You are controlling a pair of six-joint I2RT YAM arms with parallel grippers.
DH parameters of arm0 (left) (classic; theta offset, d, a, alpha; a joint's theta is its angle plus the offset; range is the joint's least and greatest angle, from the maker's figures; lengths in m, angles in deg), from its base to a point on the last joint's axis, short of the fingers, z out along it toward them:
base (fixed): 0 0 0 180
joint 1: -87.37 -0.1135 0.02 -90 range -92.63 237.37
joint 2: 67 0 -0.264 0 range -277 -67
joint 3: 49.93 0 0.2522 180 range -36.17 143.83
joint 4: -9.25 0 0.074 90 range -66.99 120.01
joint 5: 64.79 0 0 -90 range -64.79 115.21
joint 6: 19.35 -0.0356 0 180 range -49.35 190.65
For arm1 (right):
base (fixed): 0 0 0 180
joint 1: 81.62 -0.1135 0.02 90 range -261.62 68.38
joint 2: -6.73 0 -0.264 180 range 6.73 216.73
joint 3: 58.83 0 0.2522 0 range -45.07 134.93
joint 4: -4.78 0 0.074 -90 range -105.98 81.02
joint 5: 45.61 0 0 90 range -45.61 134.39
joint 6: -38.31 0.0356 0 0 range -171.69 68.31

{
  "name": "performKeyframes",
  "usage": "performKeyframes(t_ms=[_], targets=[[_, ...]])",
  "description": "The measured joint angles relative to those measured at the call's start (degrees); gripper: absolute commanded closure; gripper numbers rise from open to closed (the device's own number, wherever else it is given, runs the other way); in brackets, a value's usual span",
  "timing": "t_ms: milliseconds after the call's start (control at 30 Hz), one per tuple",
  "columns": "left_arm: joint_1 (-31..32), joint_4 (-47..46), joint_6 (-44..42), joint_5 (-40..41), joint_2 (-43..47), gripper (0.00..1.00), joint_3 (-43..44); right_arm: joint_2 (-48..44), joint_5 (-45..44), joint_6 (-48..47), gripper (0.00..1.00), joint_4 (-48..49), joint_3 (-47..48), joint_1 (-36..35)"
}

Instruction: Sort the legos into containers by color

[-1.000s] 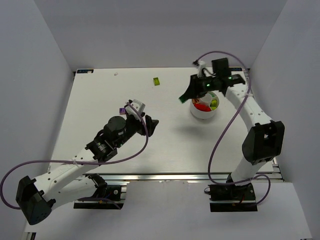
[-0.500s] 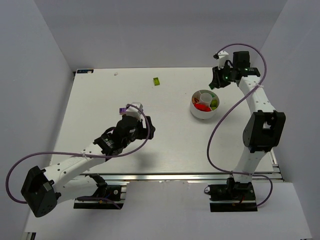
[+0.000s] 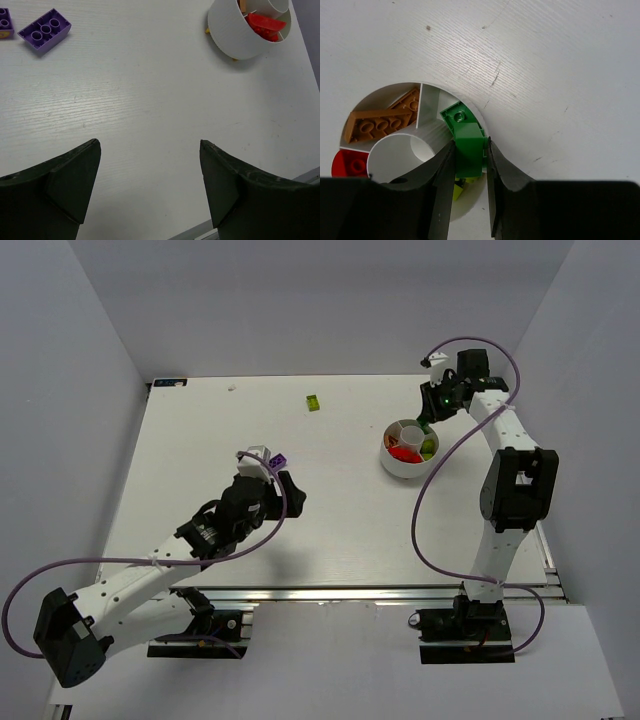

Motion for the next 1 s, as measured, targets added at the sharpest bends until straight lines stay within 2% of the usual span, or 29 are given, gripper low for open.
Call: performKeyframes(t_ms=[100,167,300,500,600,733,767,833,867,900,933,1000], targets=[[0.0,0.04,0.72,0.02,-0.02,0.11,-0.09,0.11,0.02,-0.2,0.66,0.0,0.0,0.0],[-0.11,0.02,1.01,0.02,-0.02,0.11,-0.09,0.37,0.04,-0.28,0.63,-0.04,0.04,0.0],[-0.39,0.09,1.38,0.02,-0.35,0.11,-0.09,1.51,0.28,-0.35,0.47,-0.15,0.37,0.0],[-1.01,0.31,2.25,0.0,-0.59,0.11,0.17,1.84,0.68,-0.46,0.41,-0.35,0.39,0.04],[-1.42,0.61,2.67,-0.02,-0.66,0.16,1.05,1.84,0.96,-0.39,0.41,-0.48,0.42,0.2],[-2.45,0.48,3.67,-0.15,-0.66,0.4,2.03,1.77,1.9,-0.04,0.42,-0.68,1.57,0.83],[-2.91,0.33,3.98,-0.37,-0.68,0.56,2.12,1.68,2.36,-0.02,0.43,-0.7,2.05,0.96],[-4.24,-0.28,4.46,-1.46,-0.94,0.71,2.14,1.01,3.74,-0.11,0.52,-0.61,2.62,1.16],[-5.22,-0.7,4.61,-2.27,-1.51,0.86,2.34,0.35,4.63,-0.28,0.58,-0.59,2.62,1.22],[-6.45,-1.11,4.68,-3.54,-2.51,0.93,2.71,-0.42,6.03,-0.39,0.75,-0.57,2.62,1.31],[-7.76,-1.55,5.16,-4.9,-3.87,0.98,3.21,-1.25,7.5,-0.83,0.85,-0.48,2.62,1.4],[-10.67,-2.49,5.33,-8.41,-7.89,1.0,5.4,-3.08,11.23,-0.42,1.0,-0.24,2.62,1.42]])
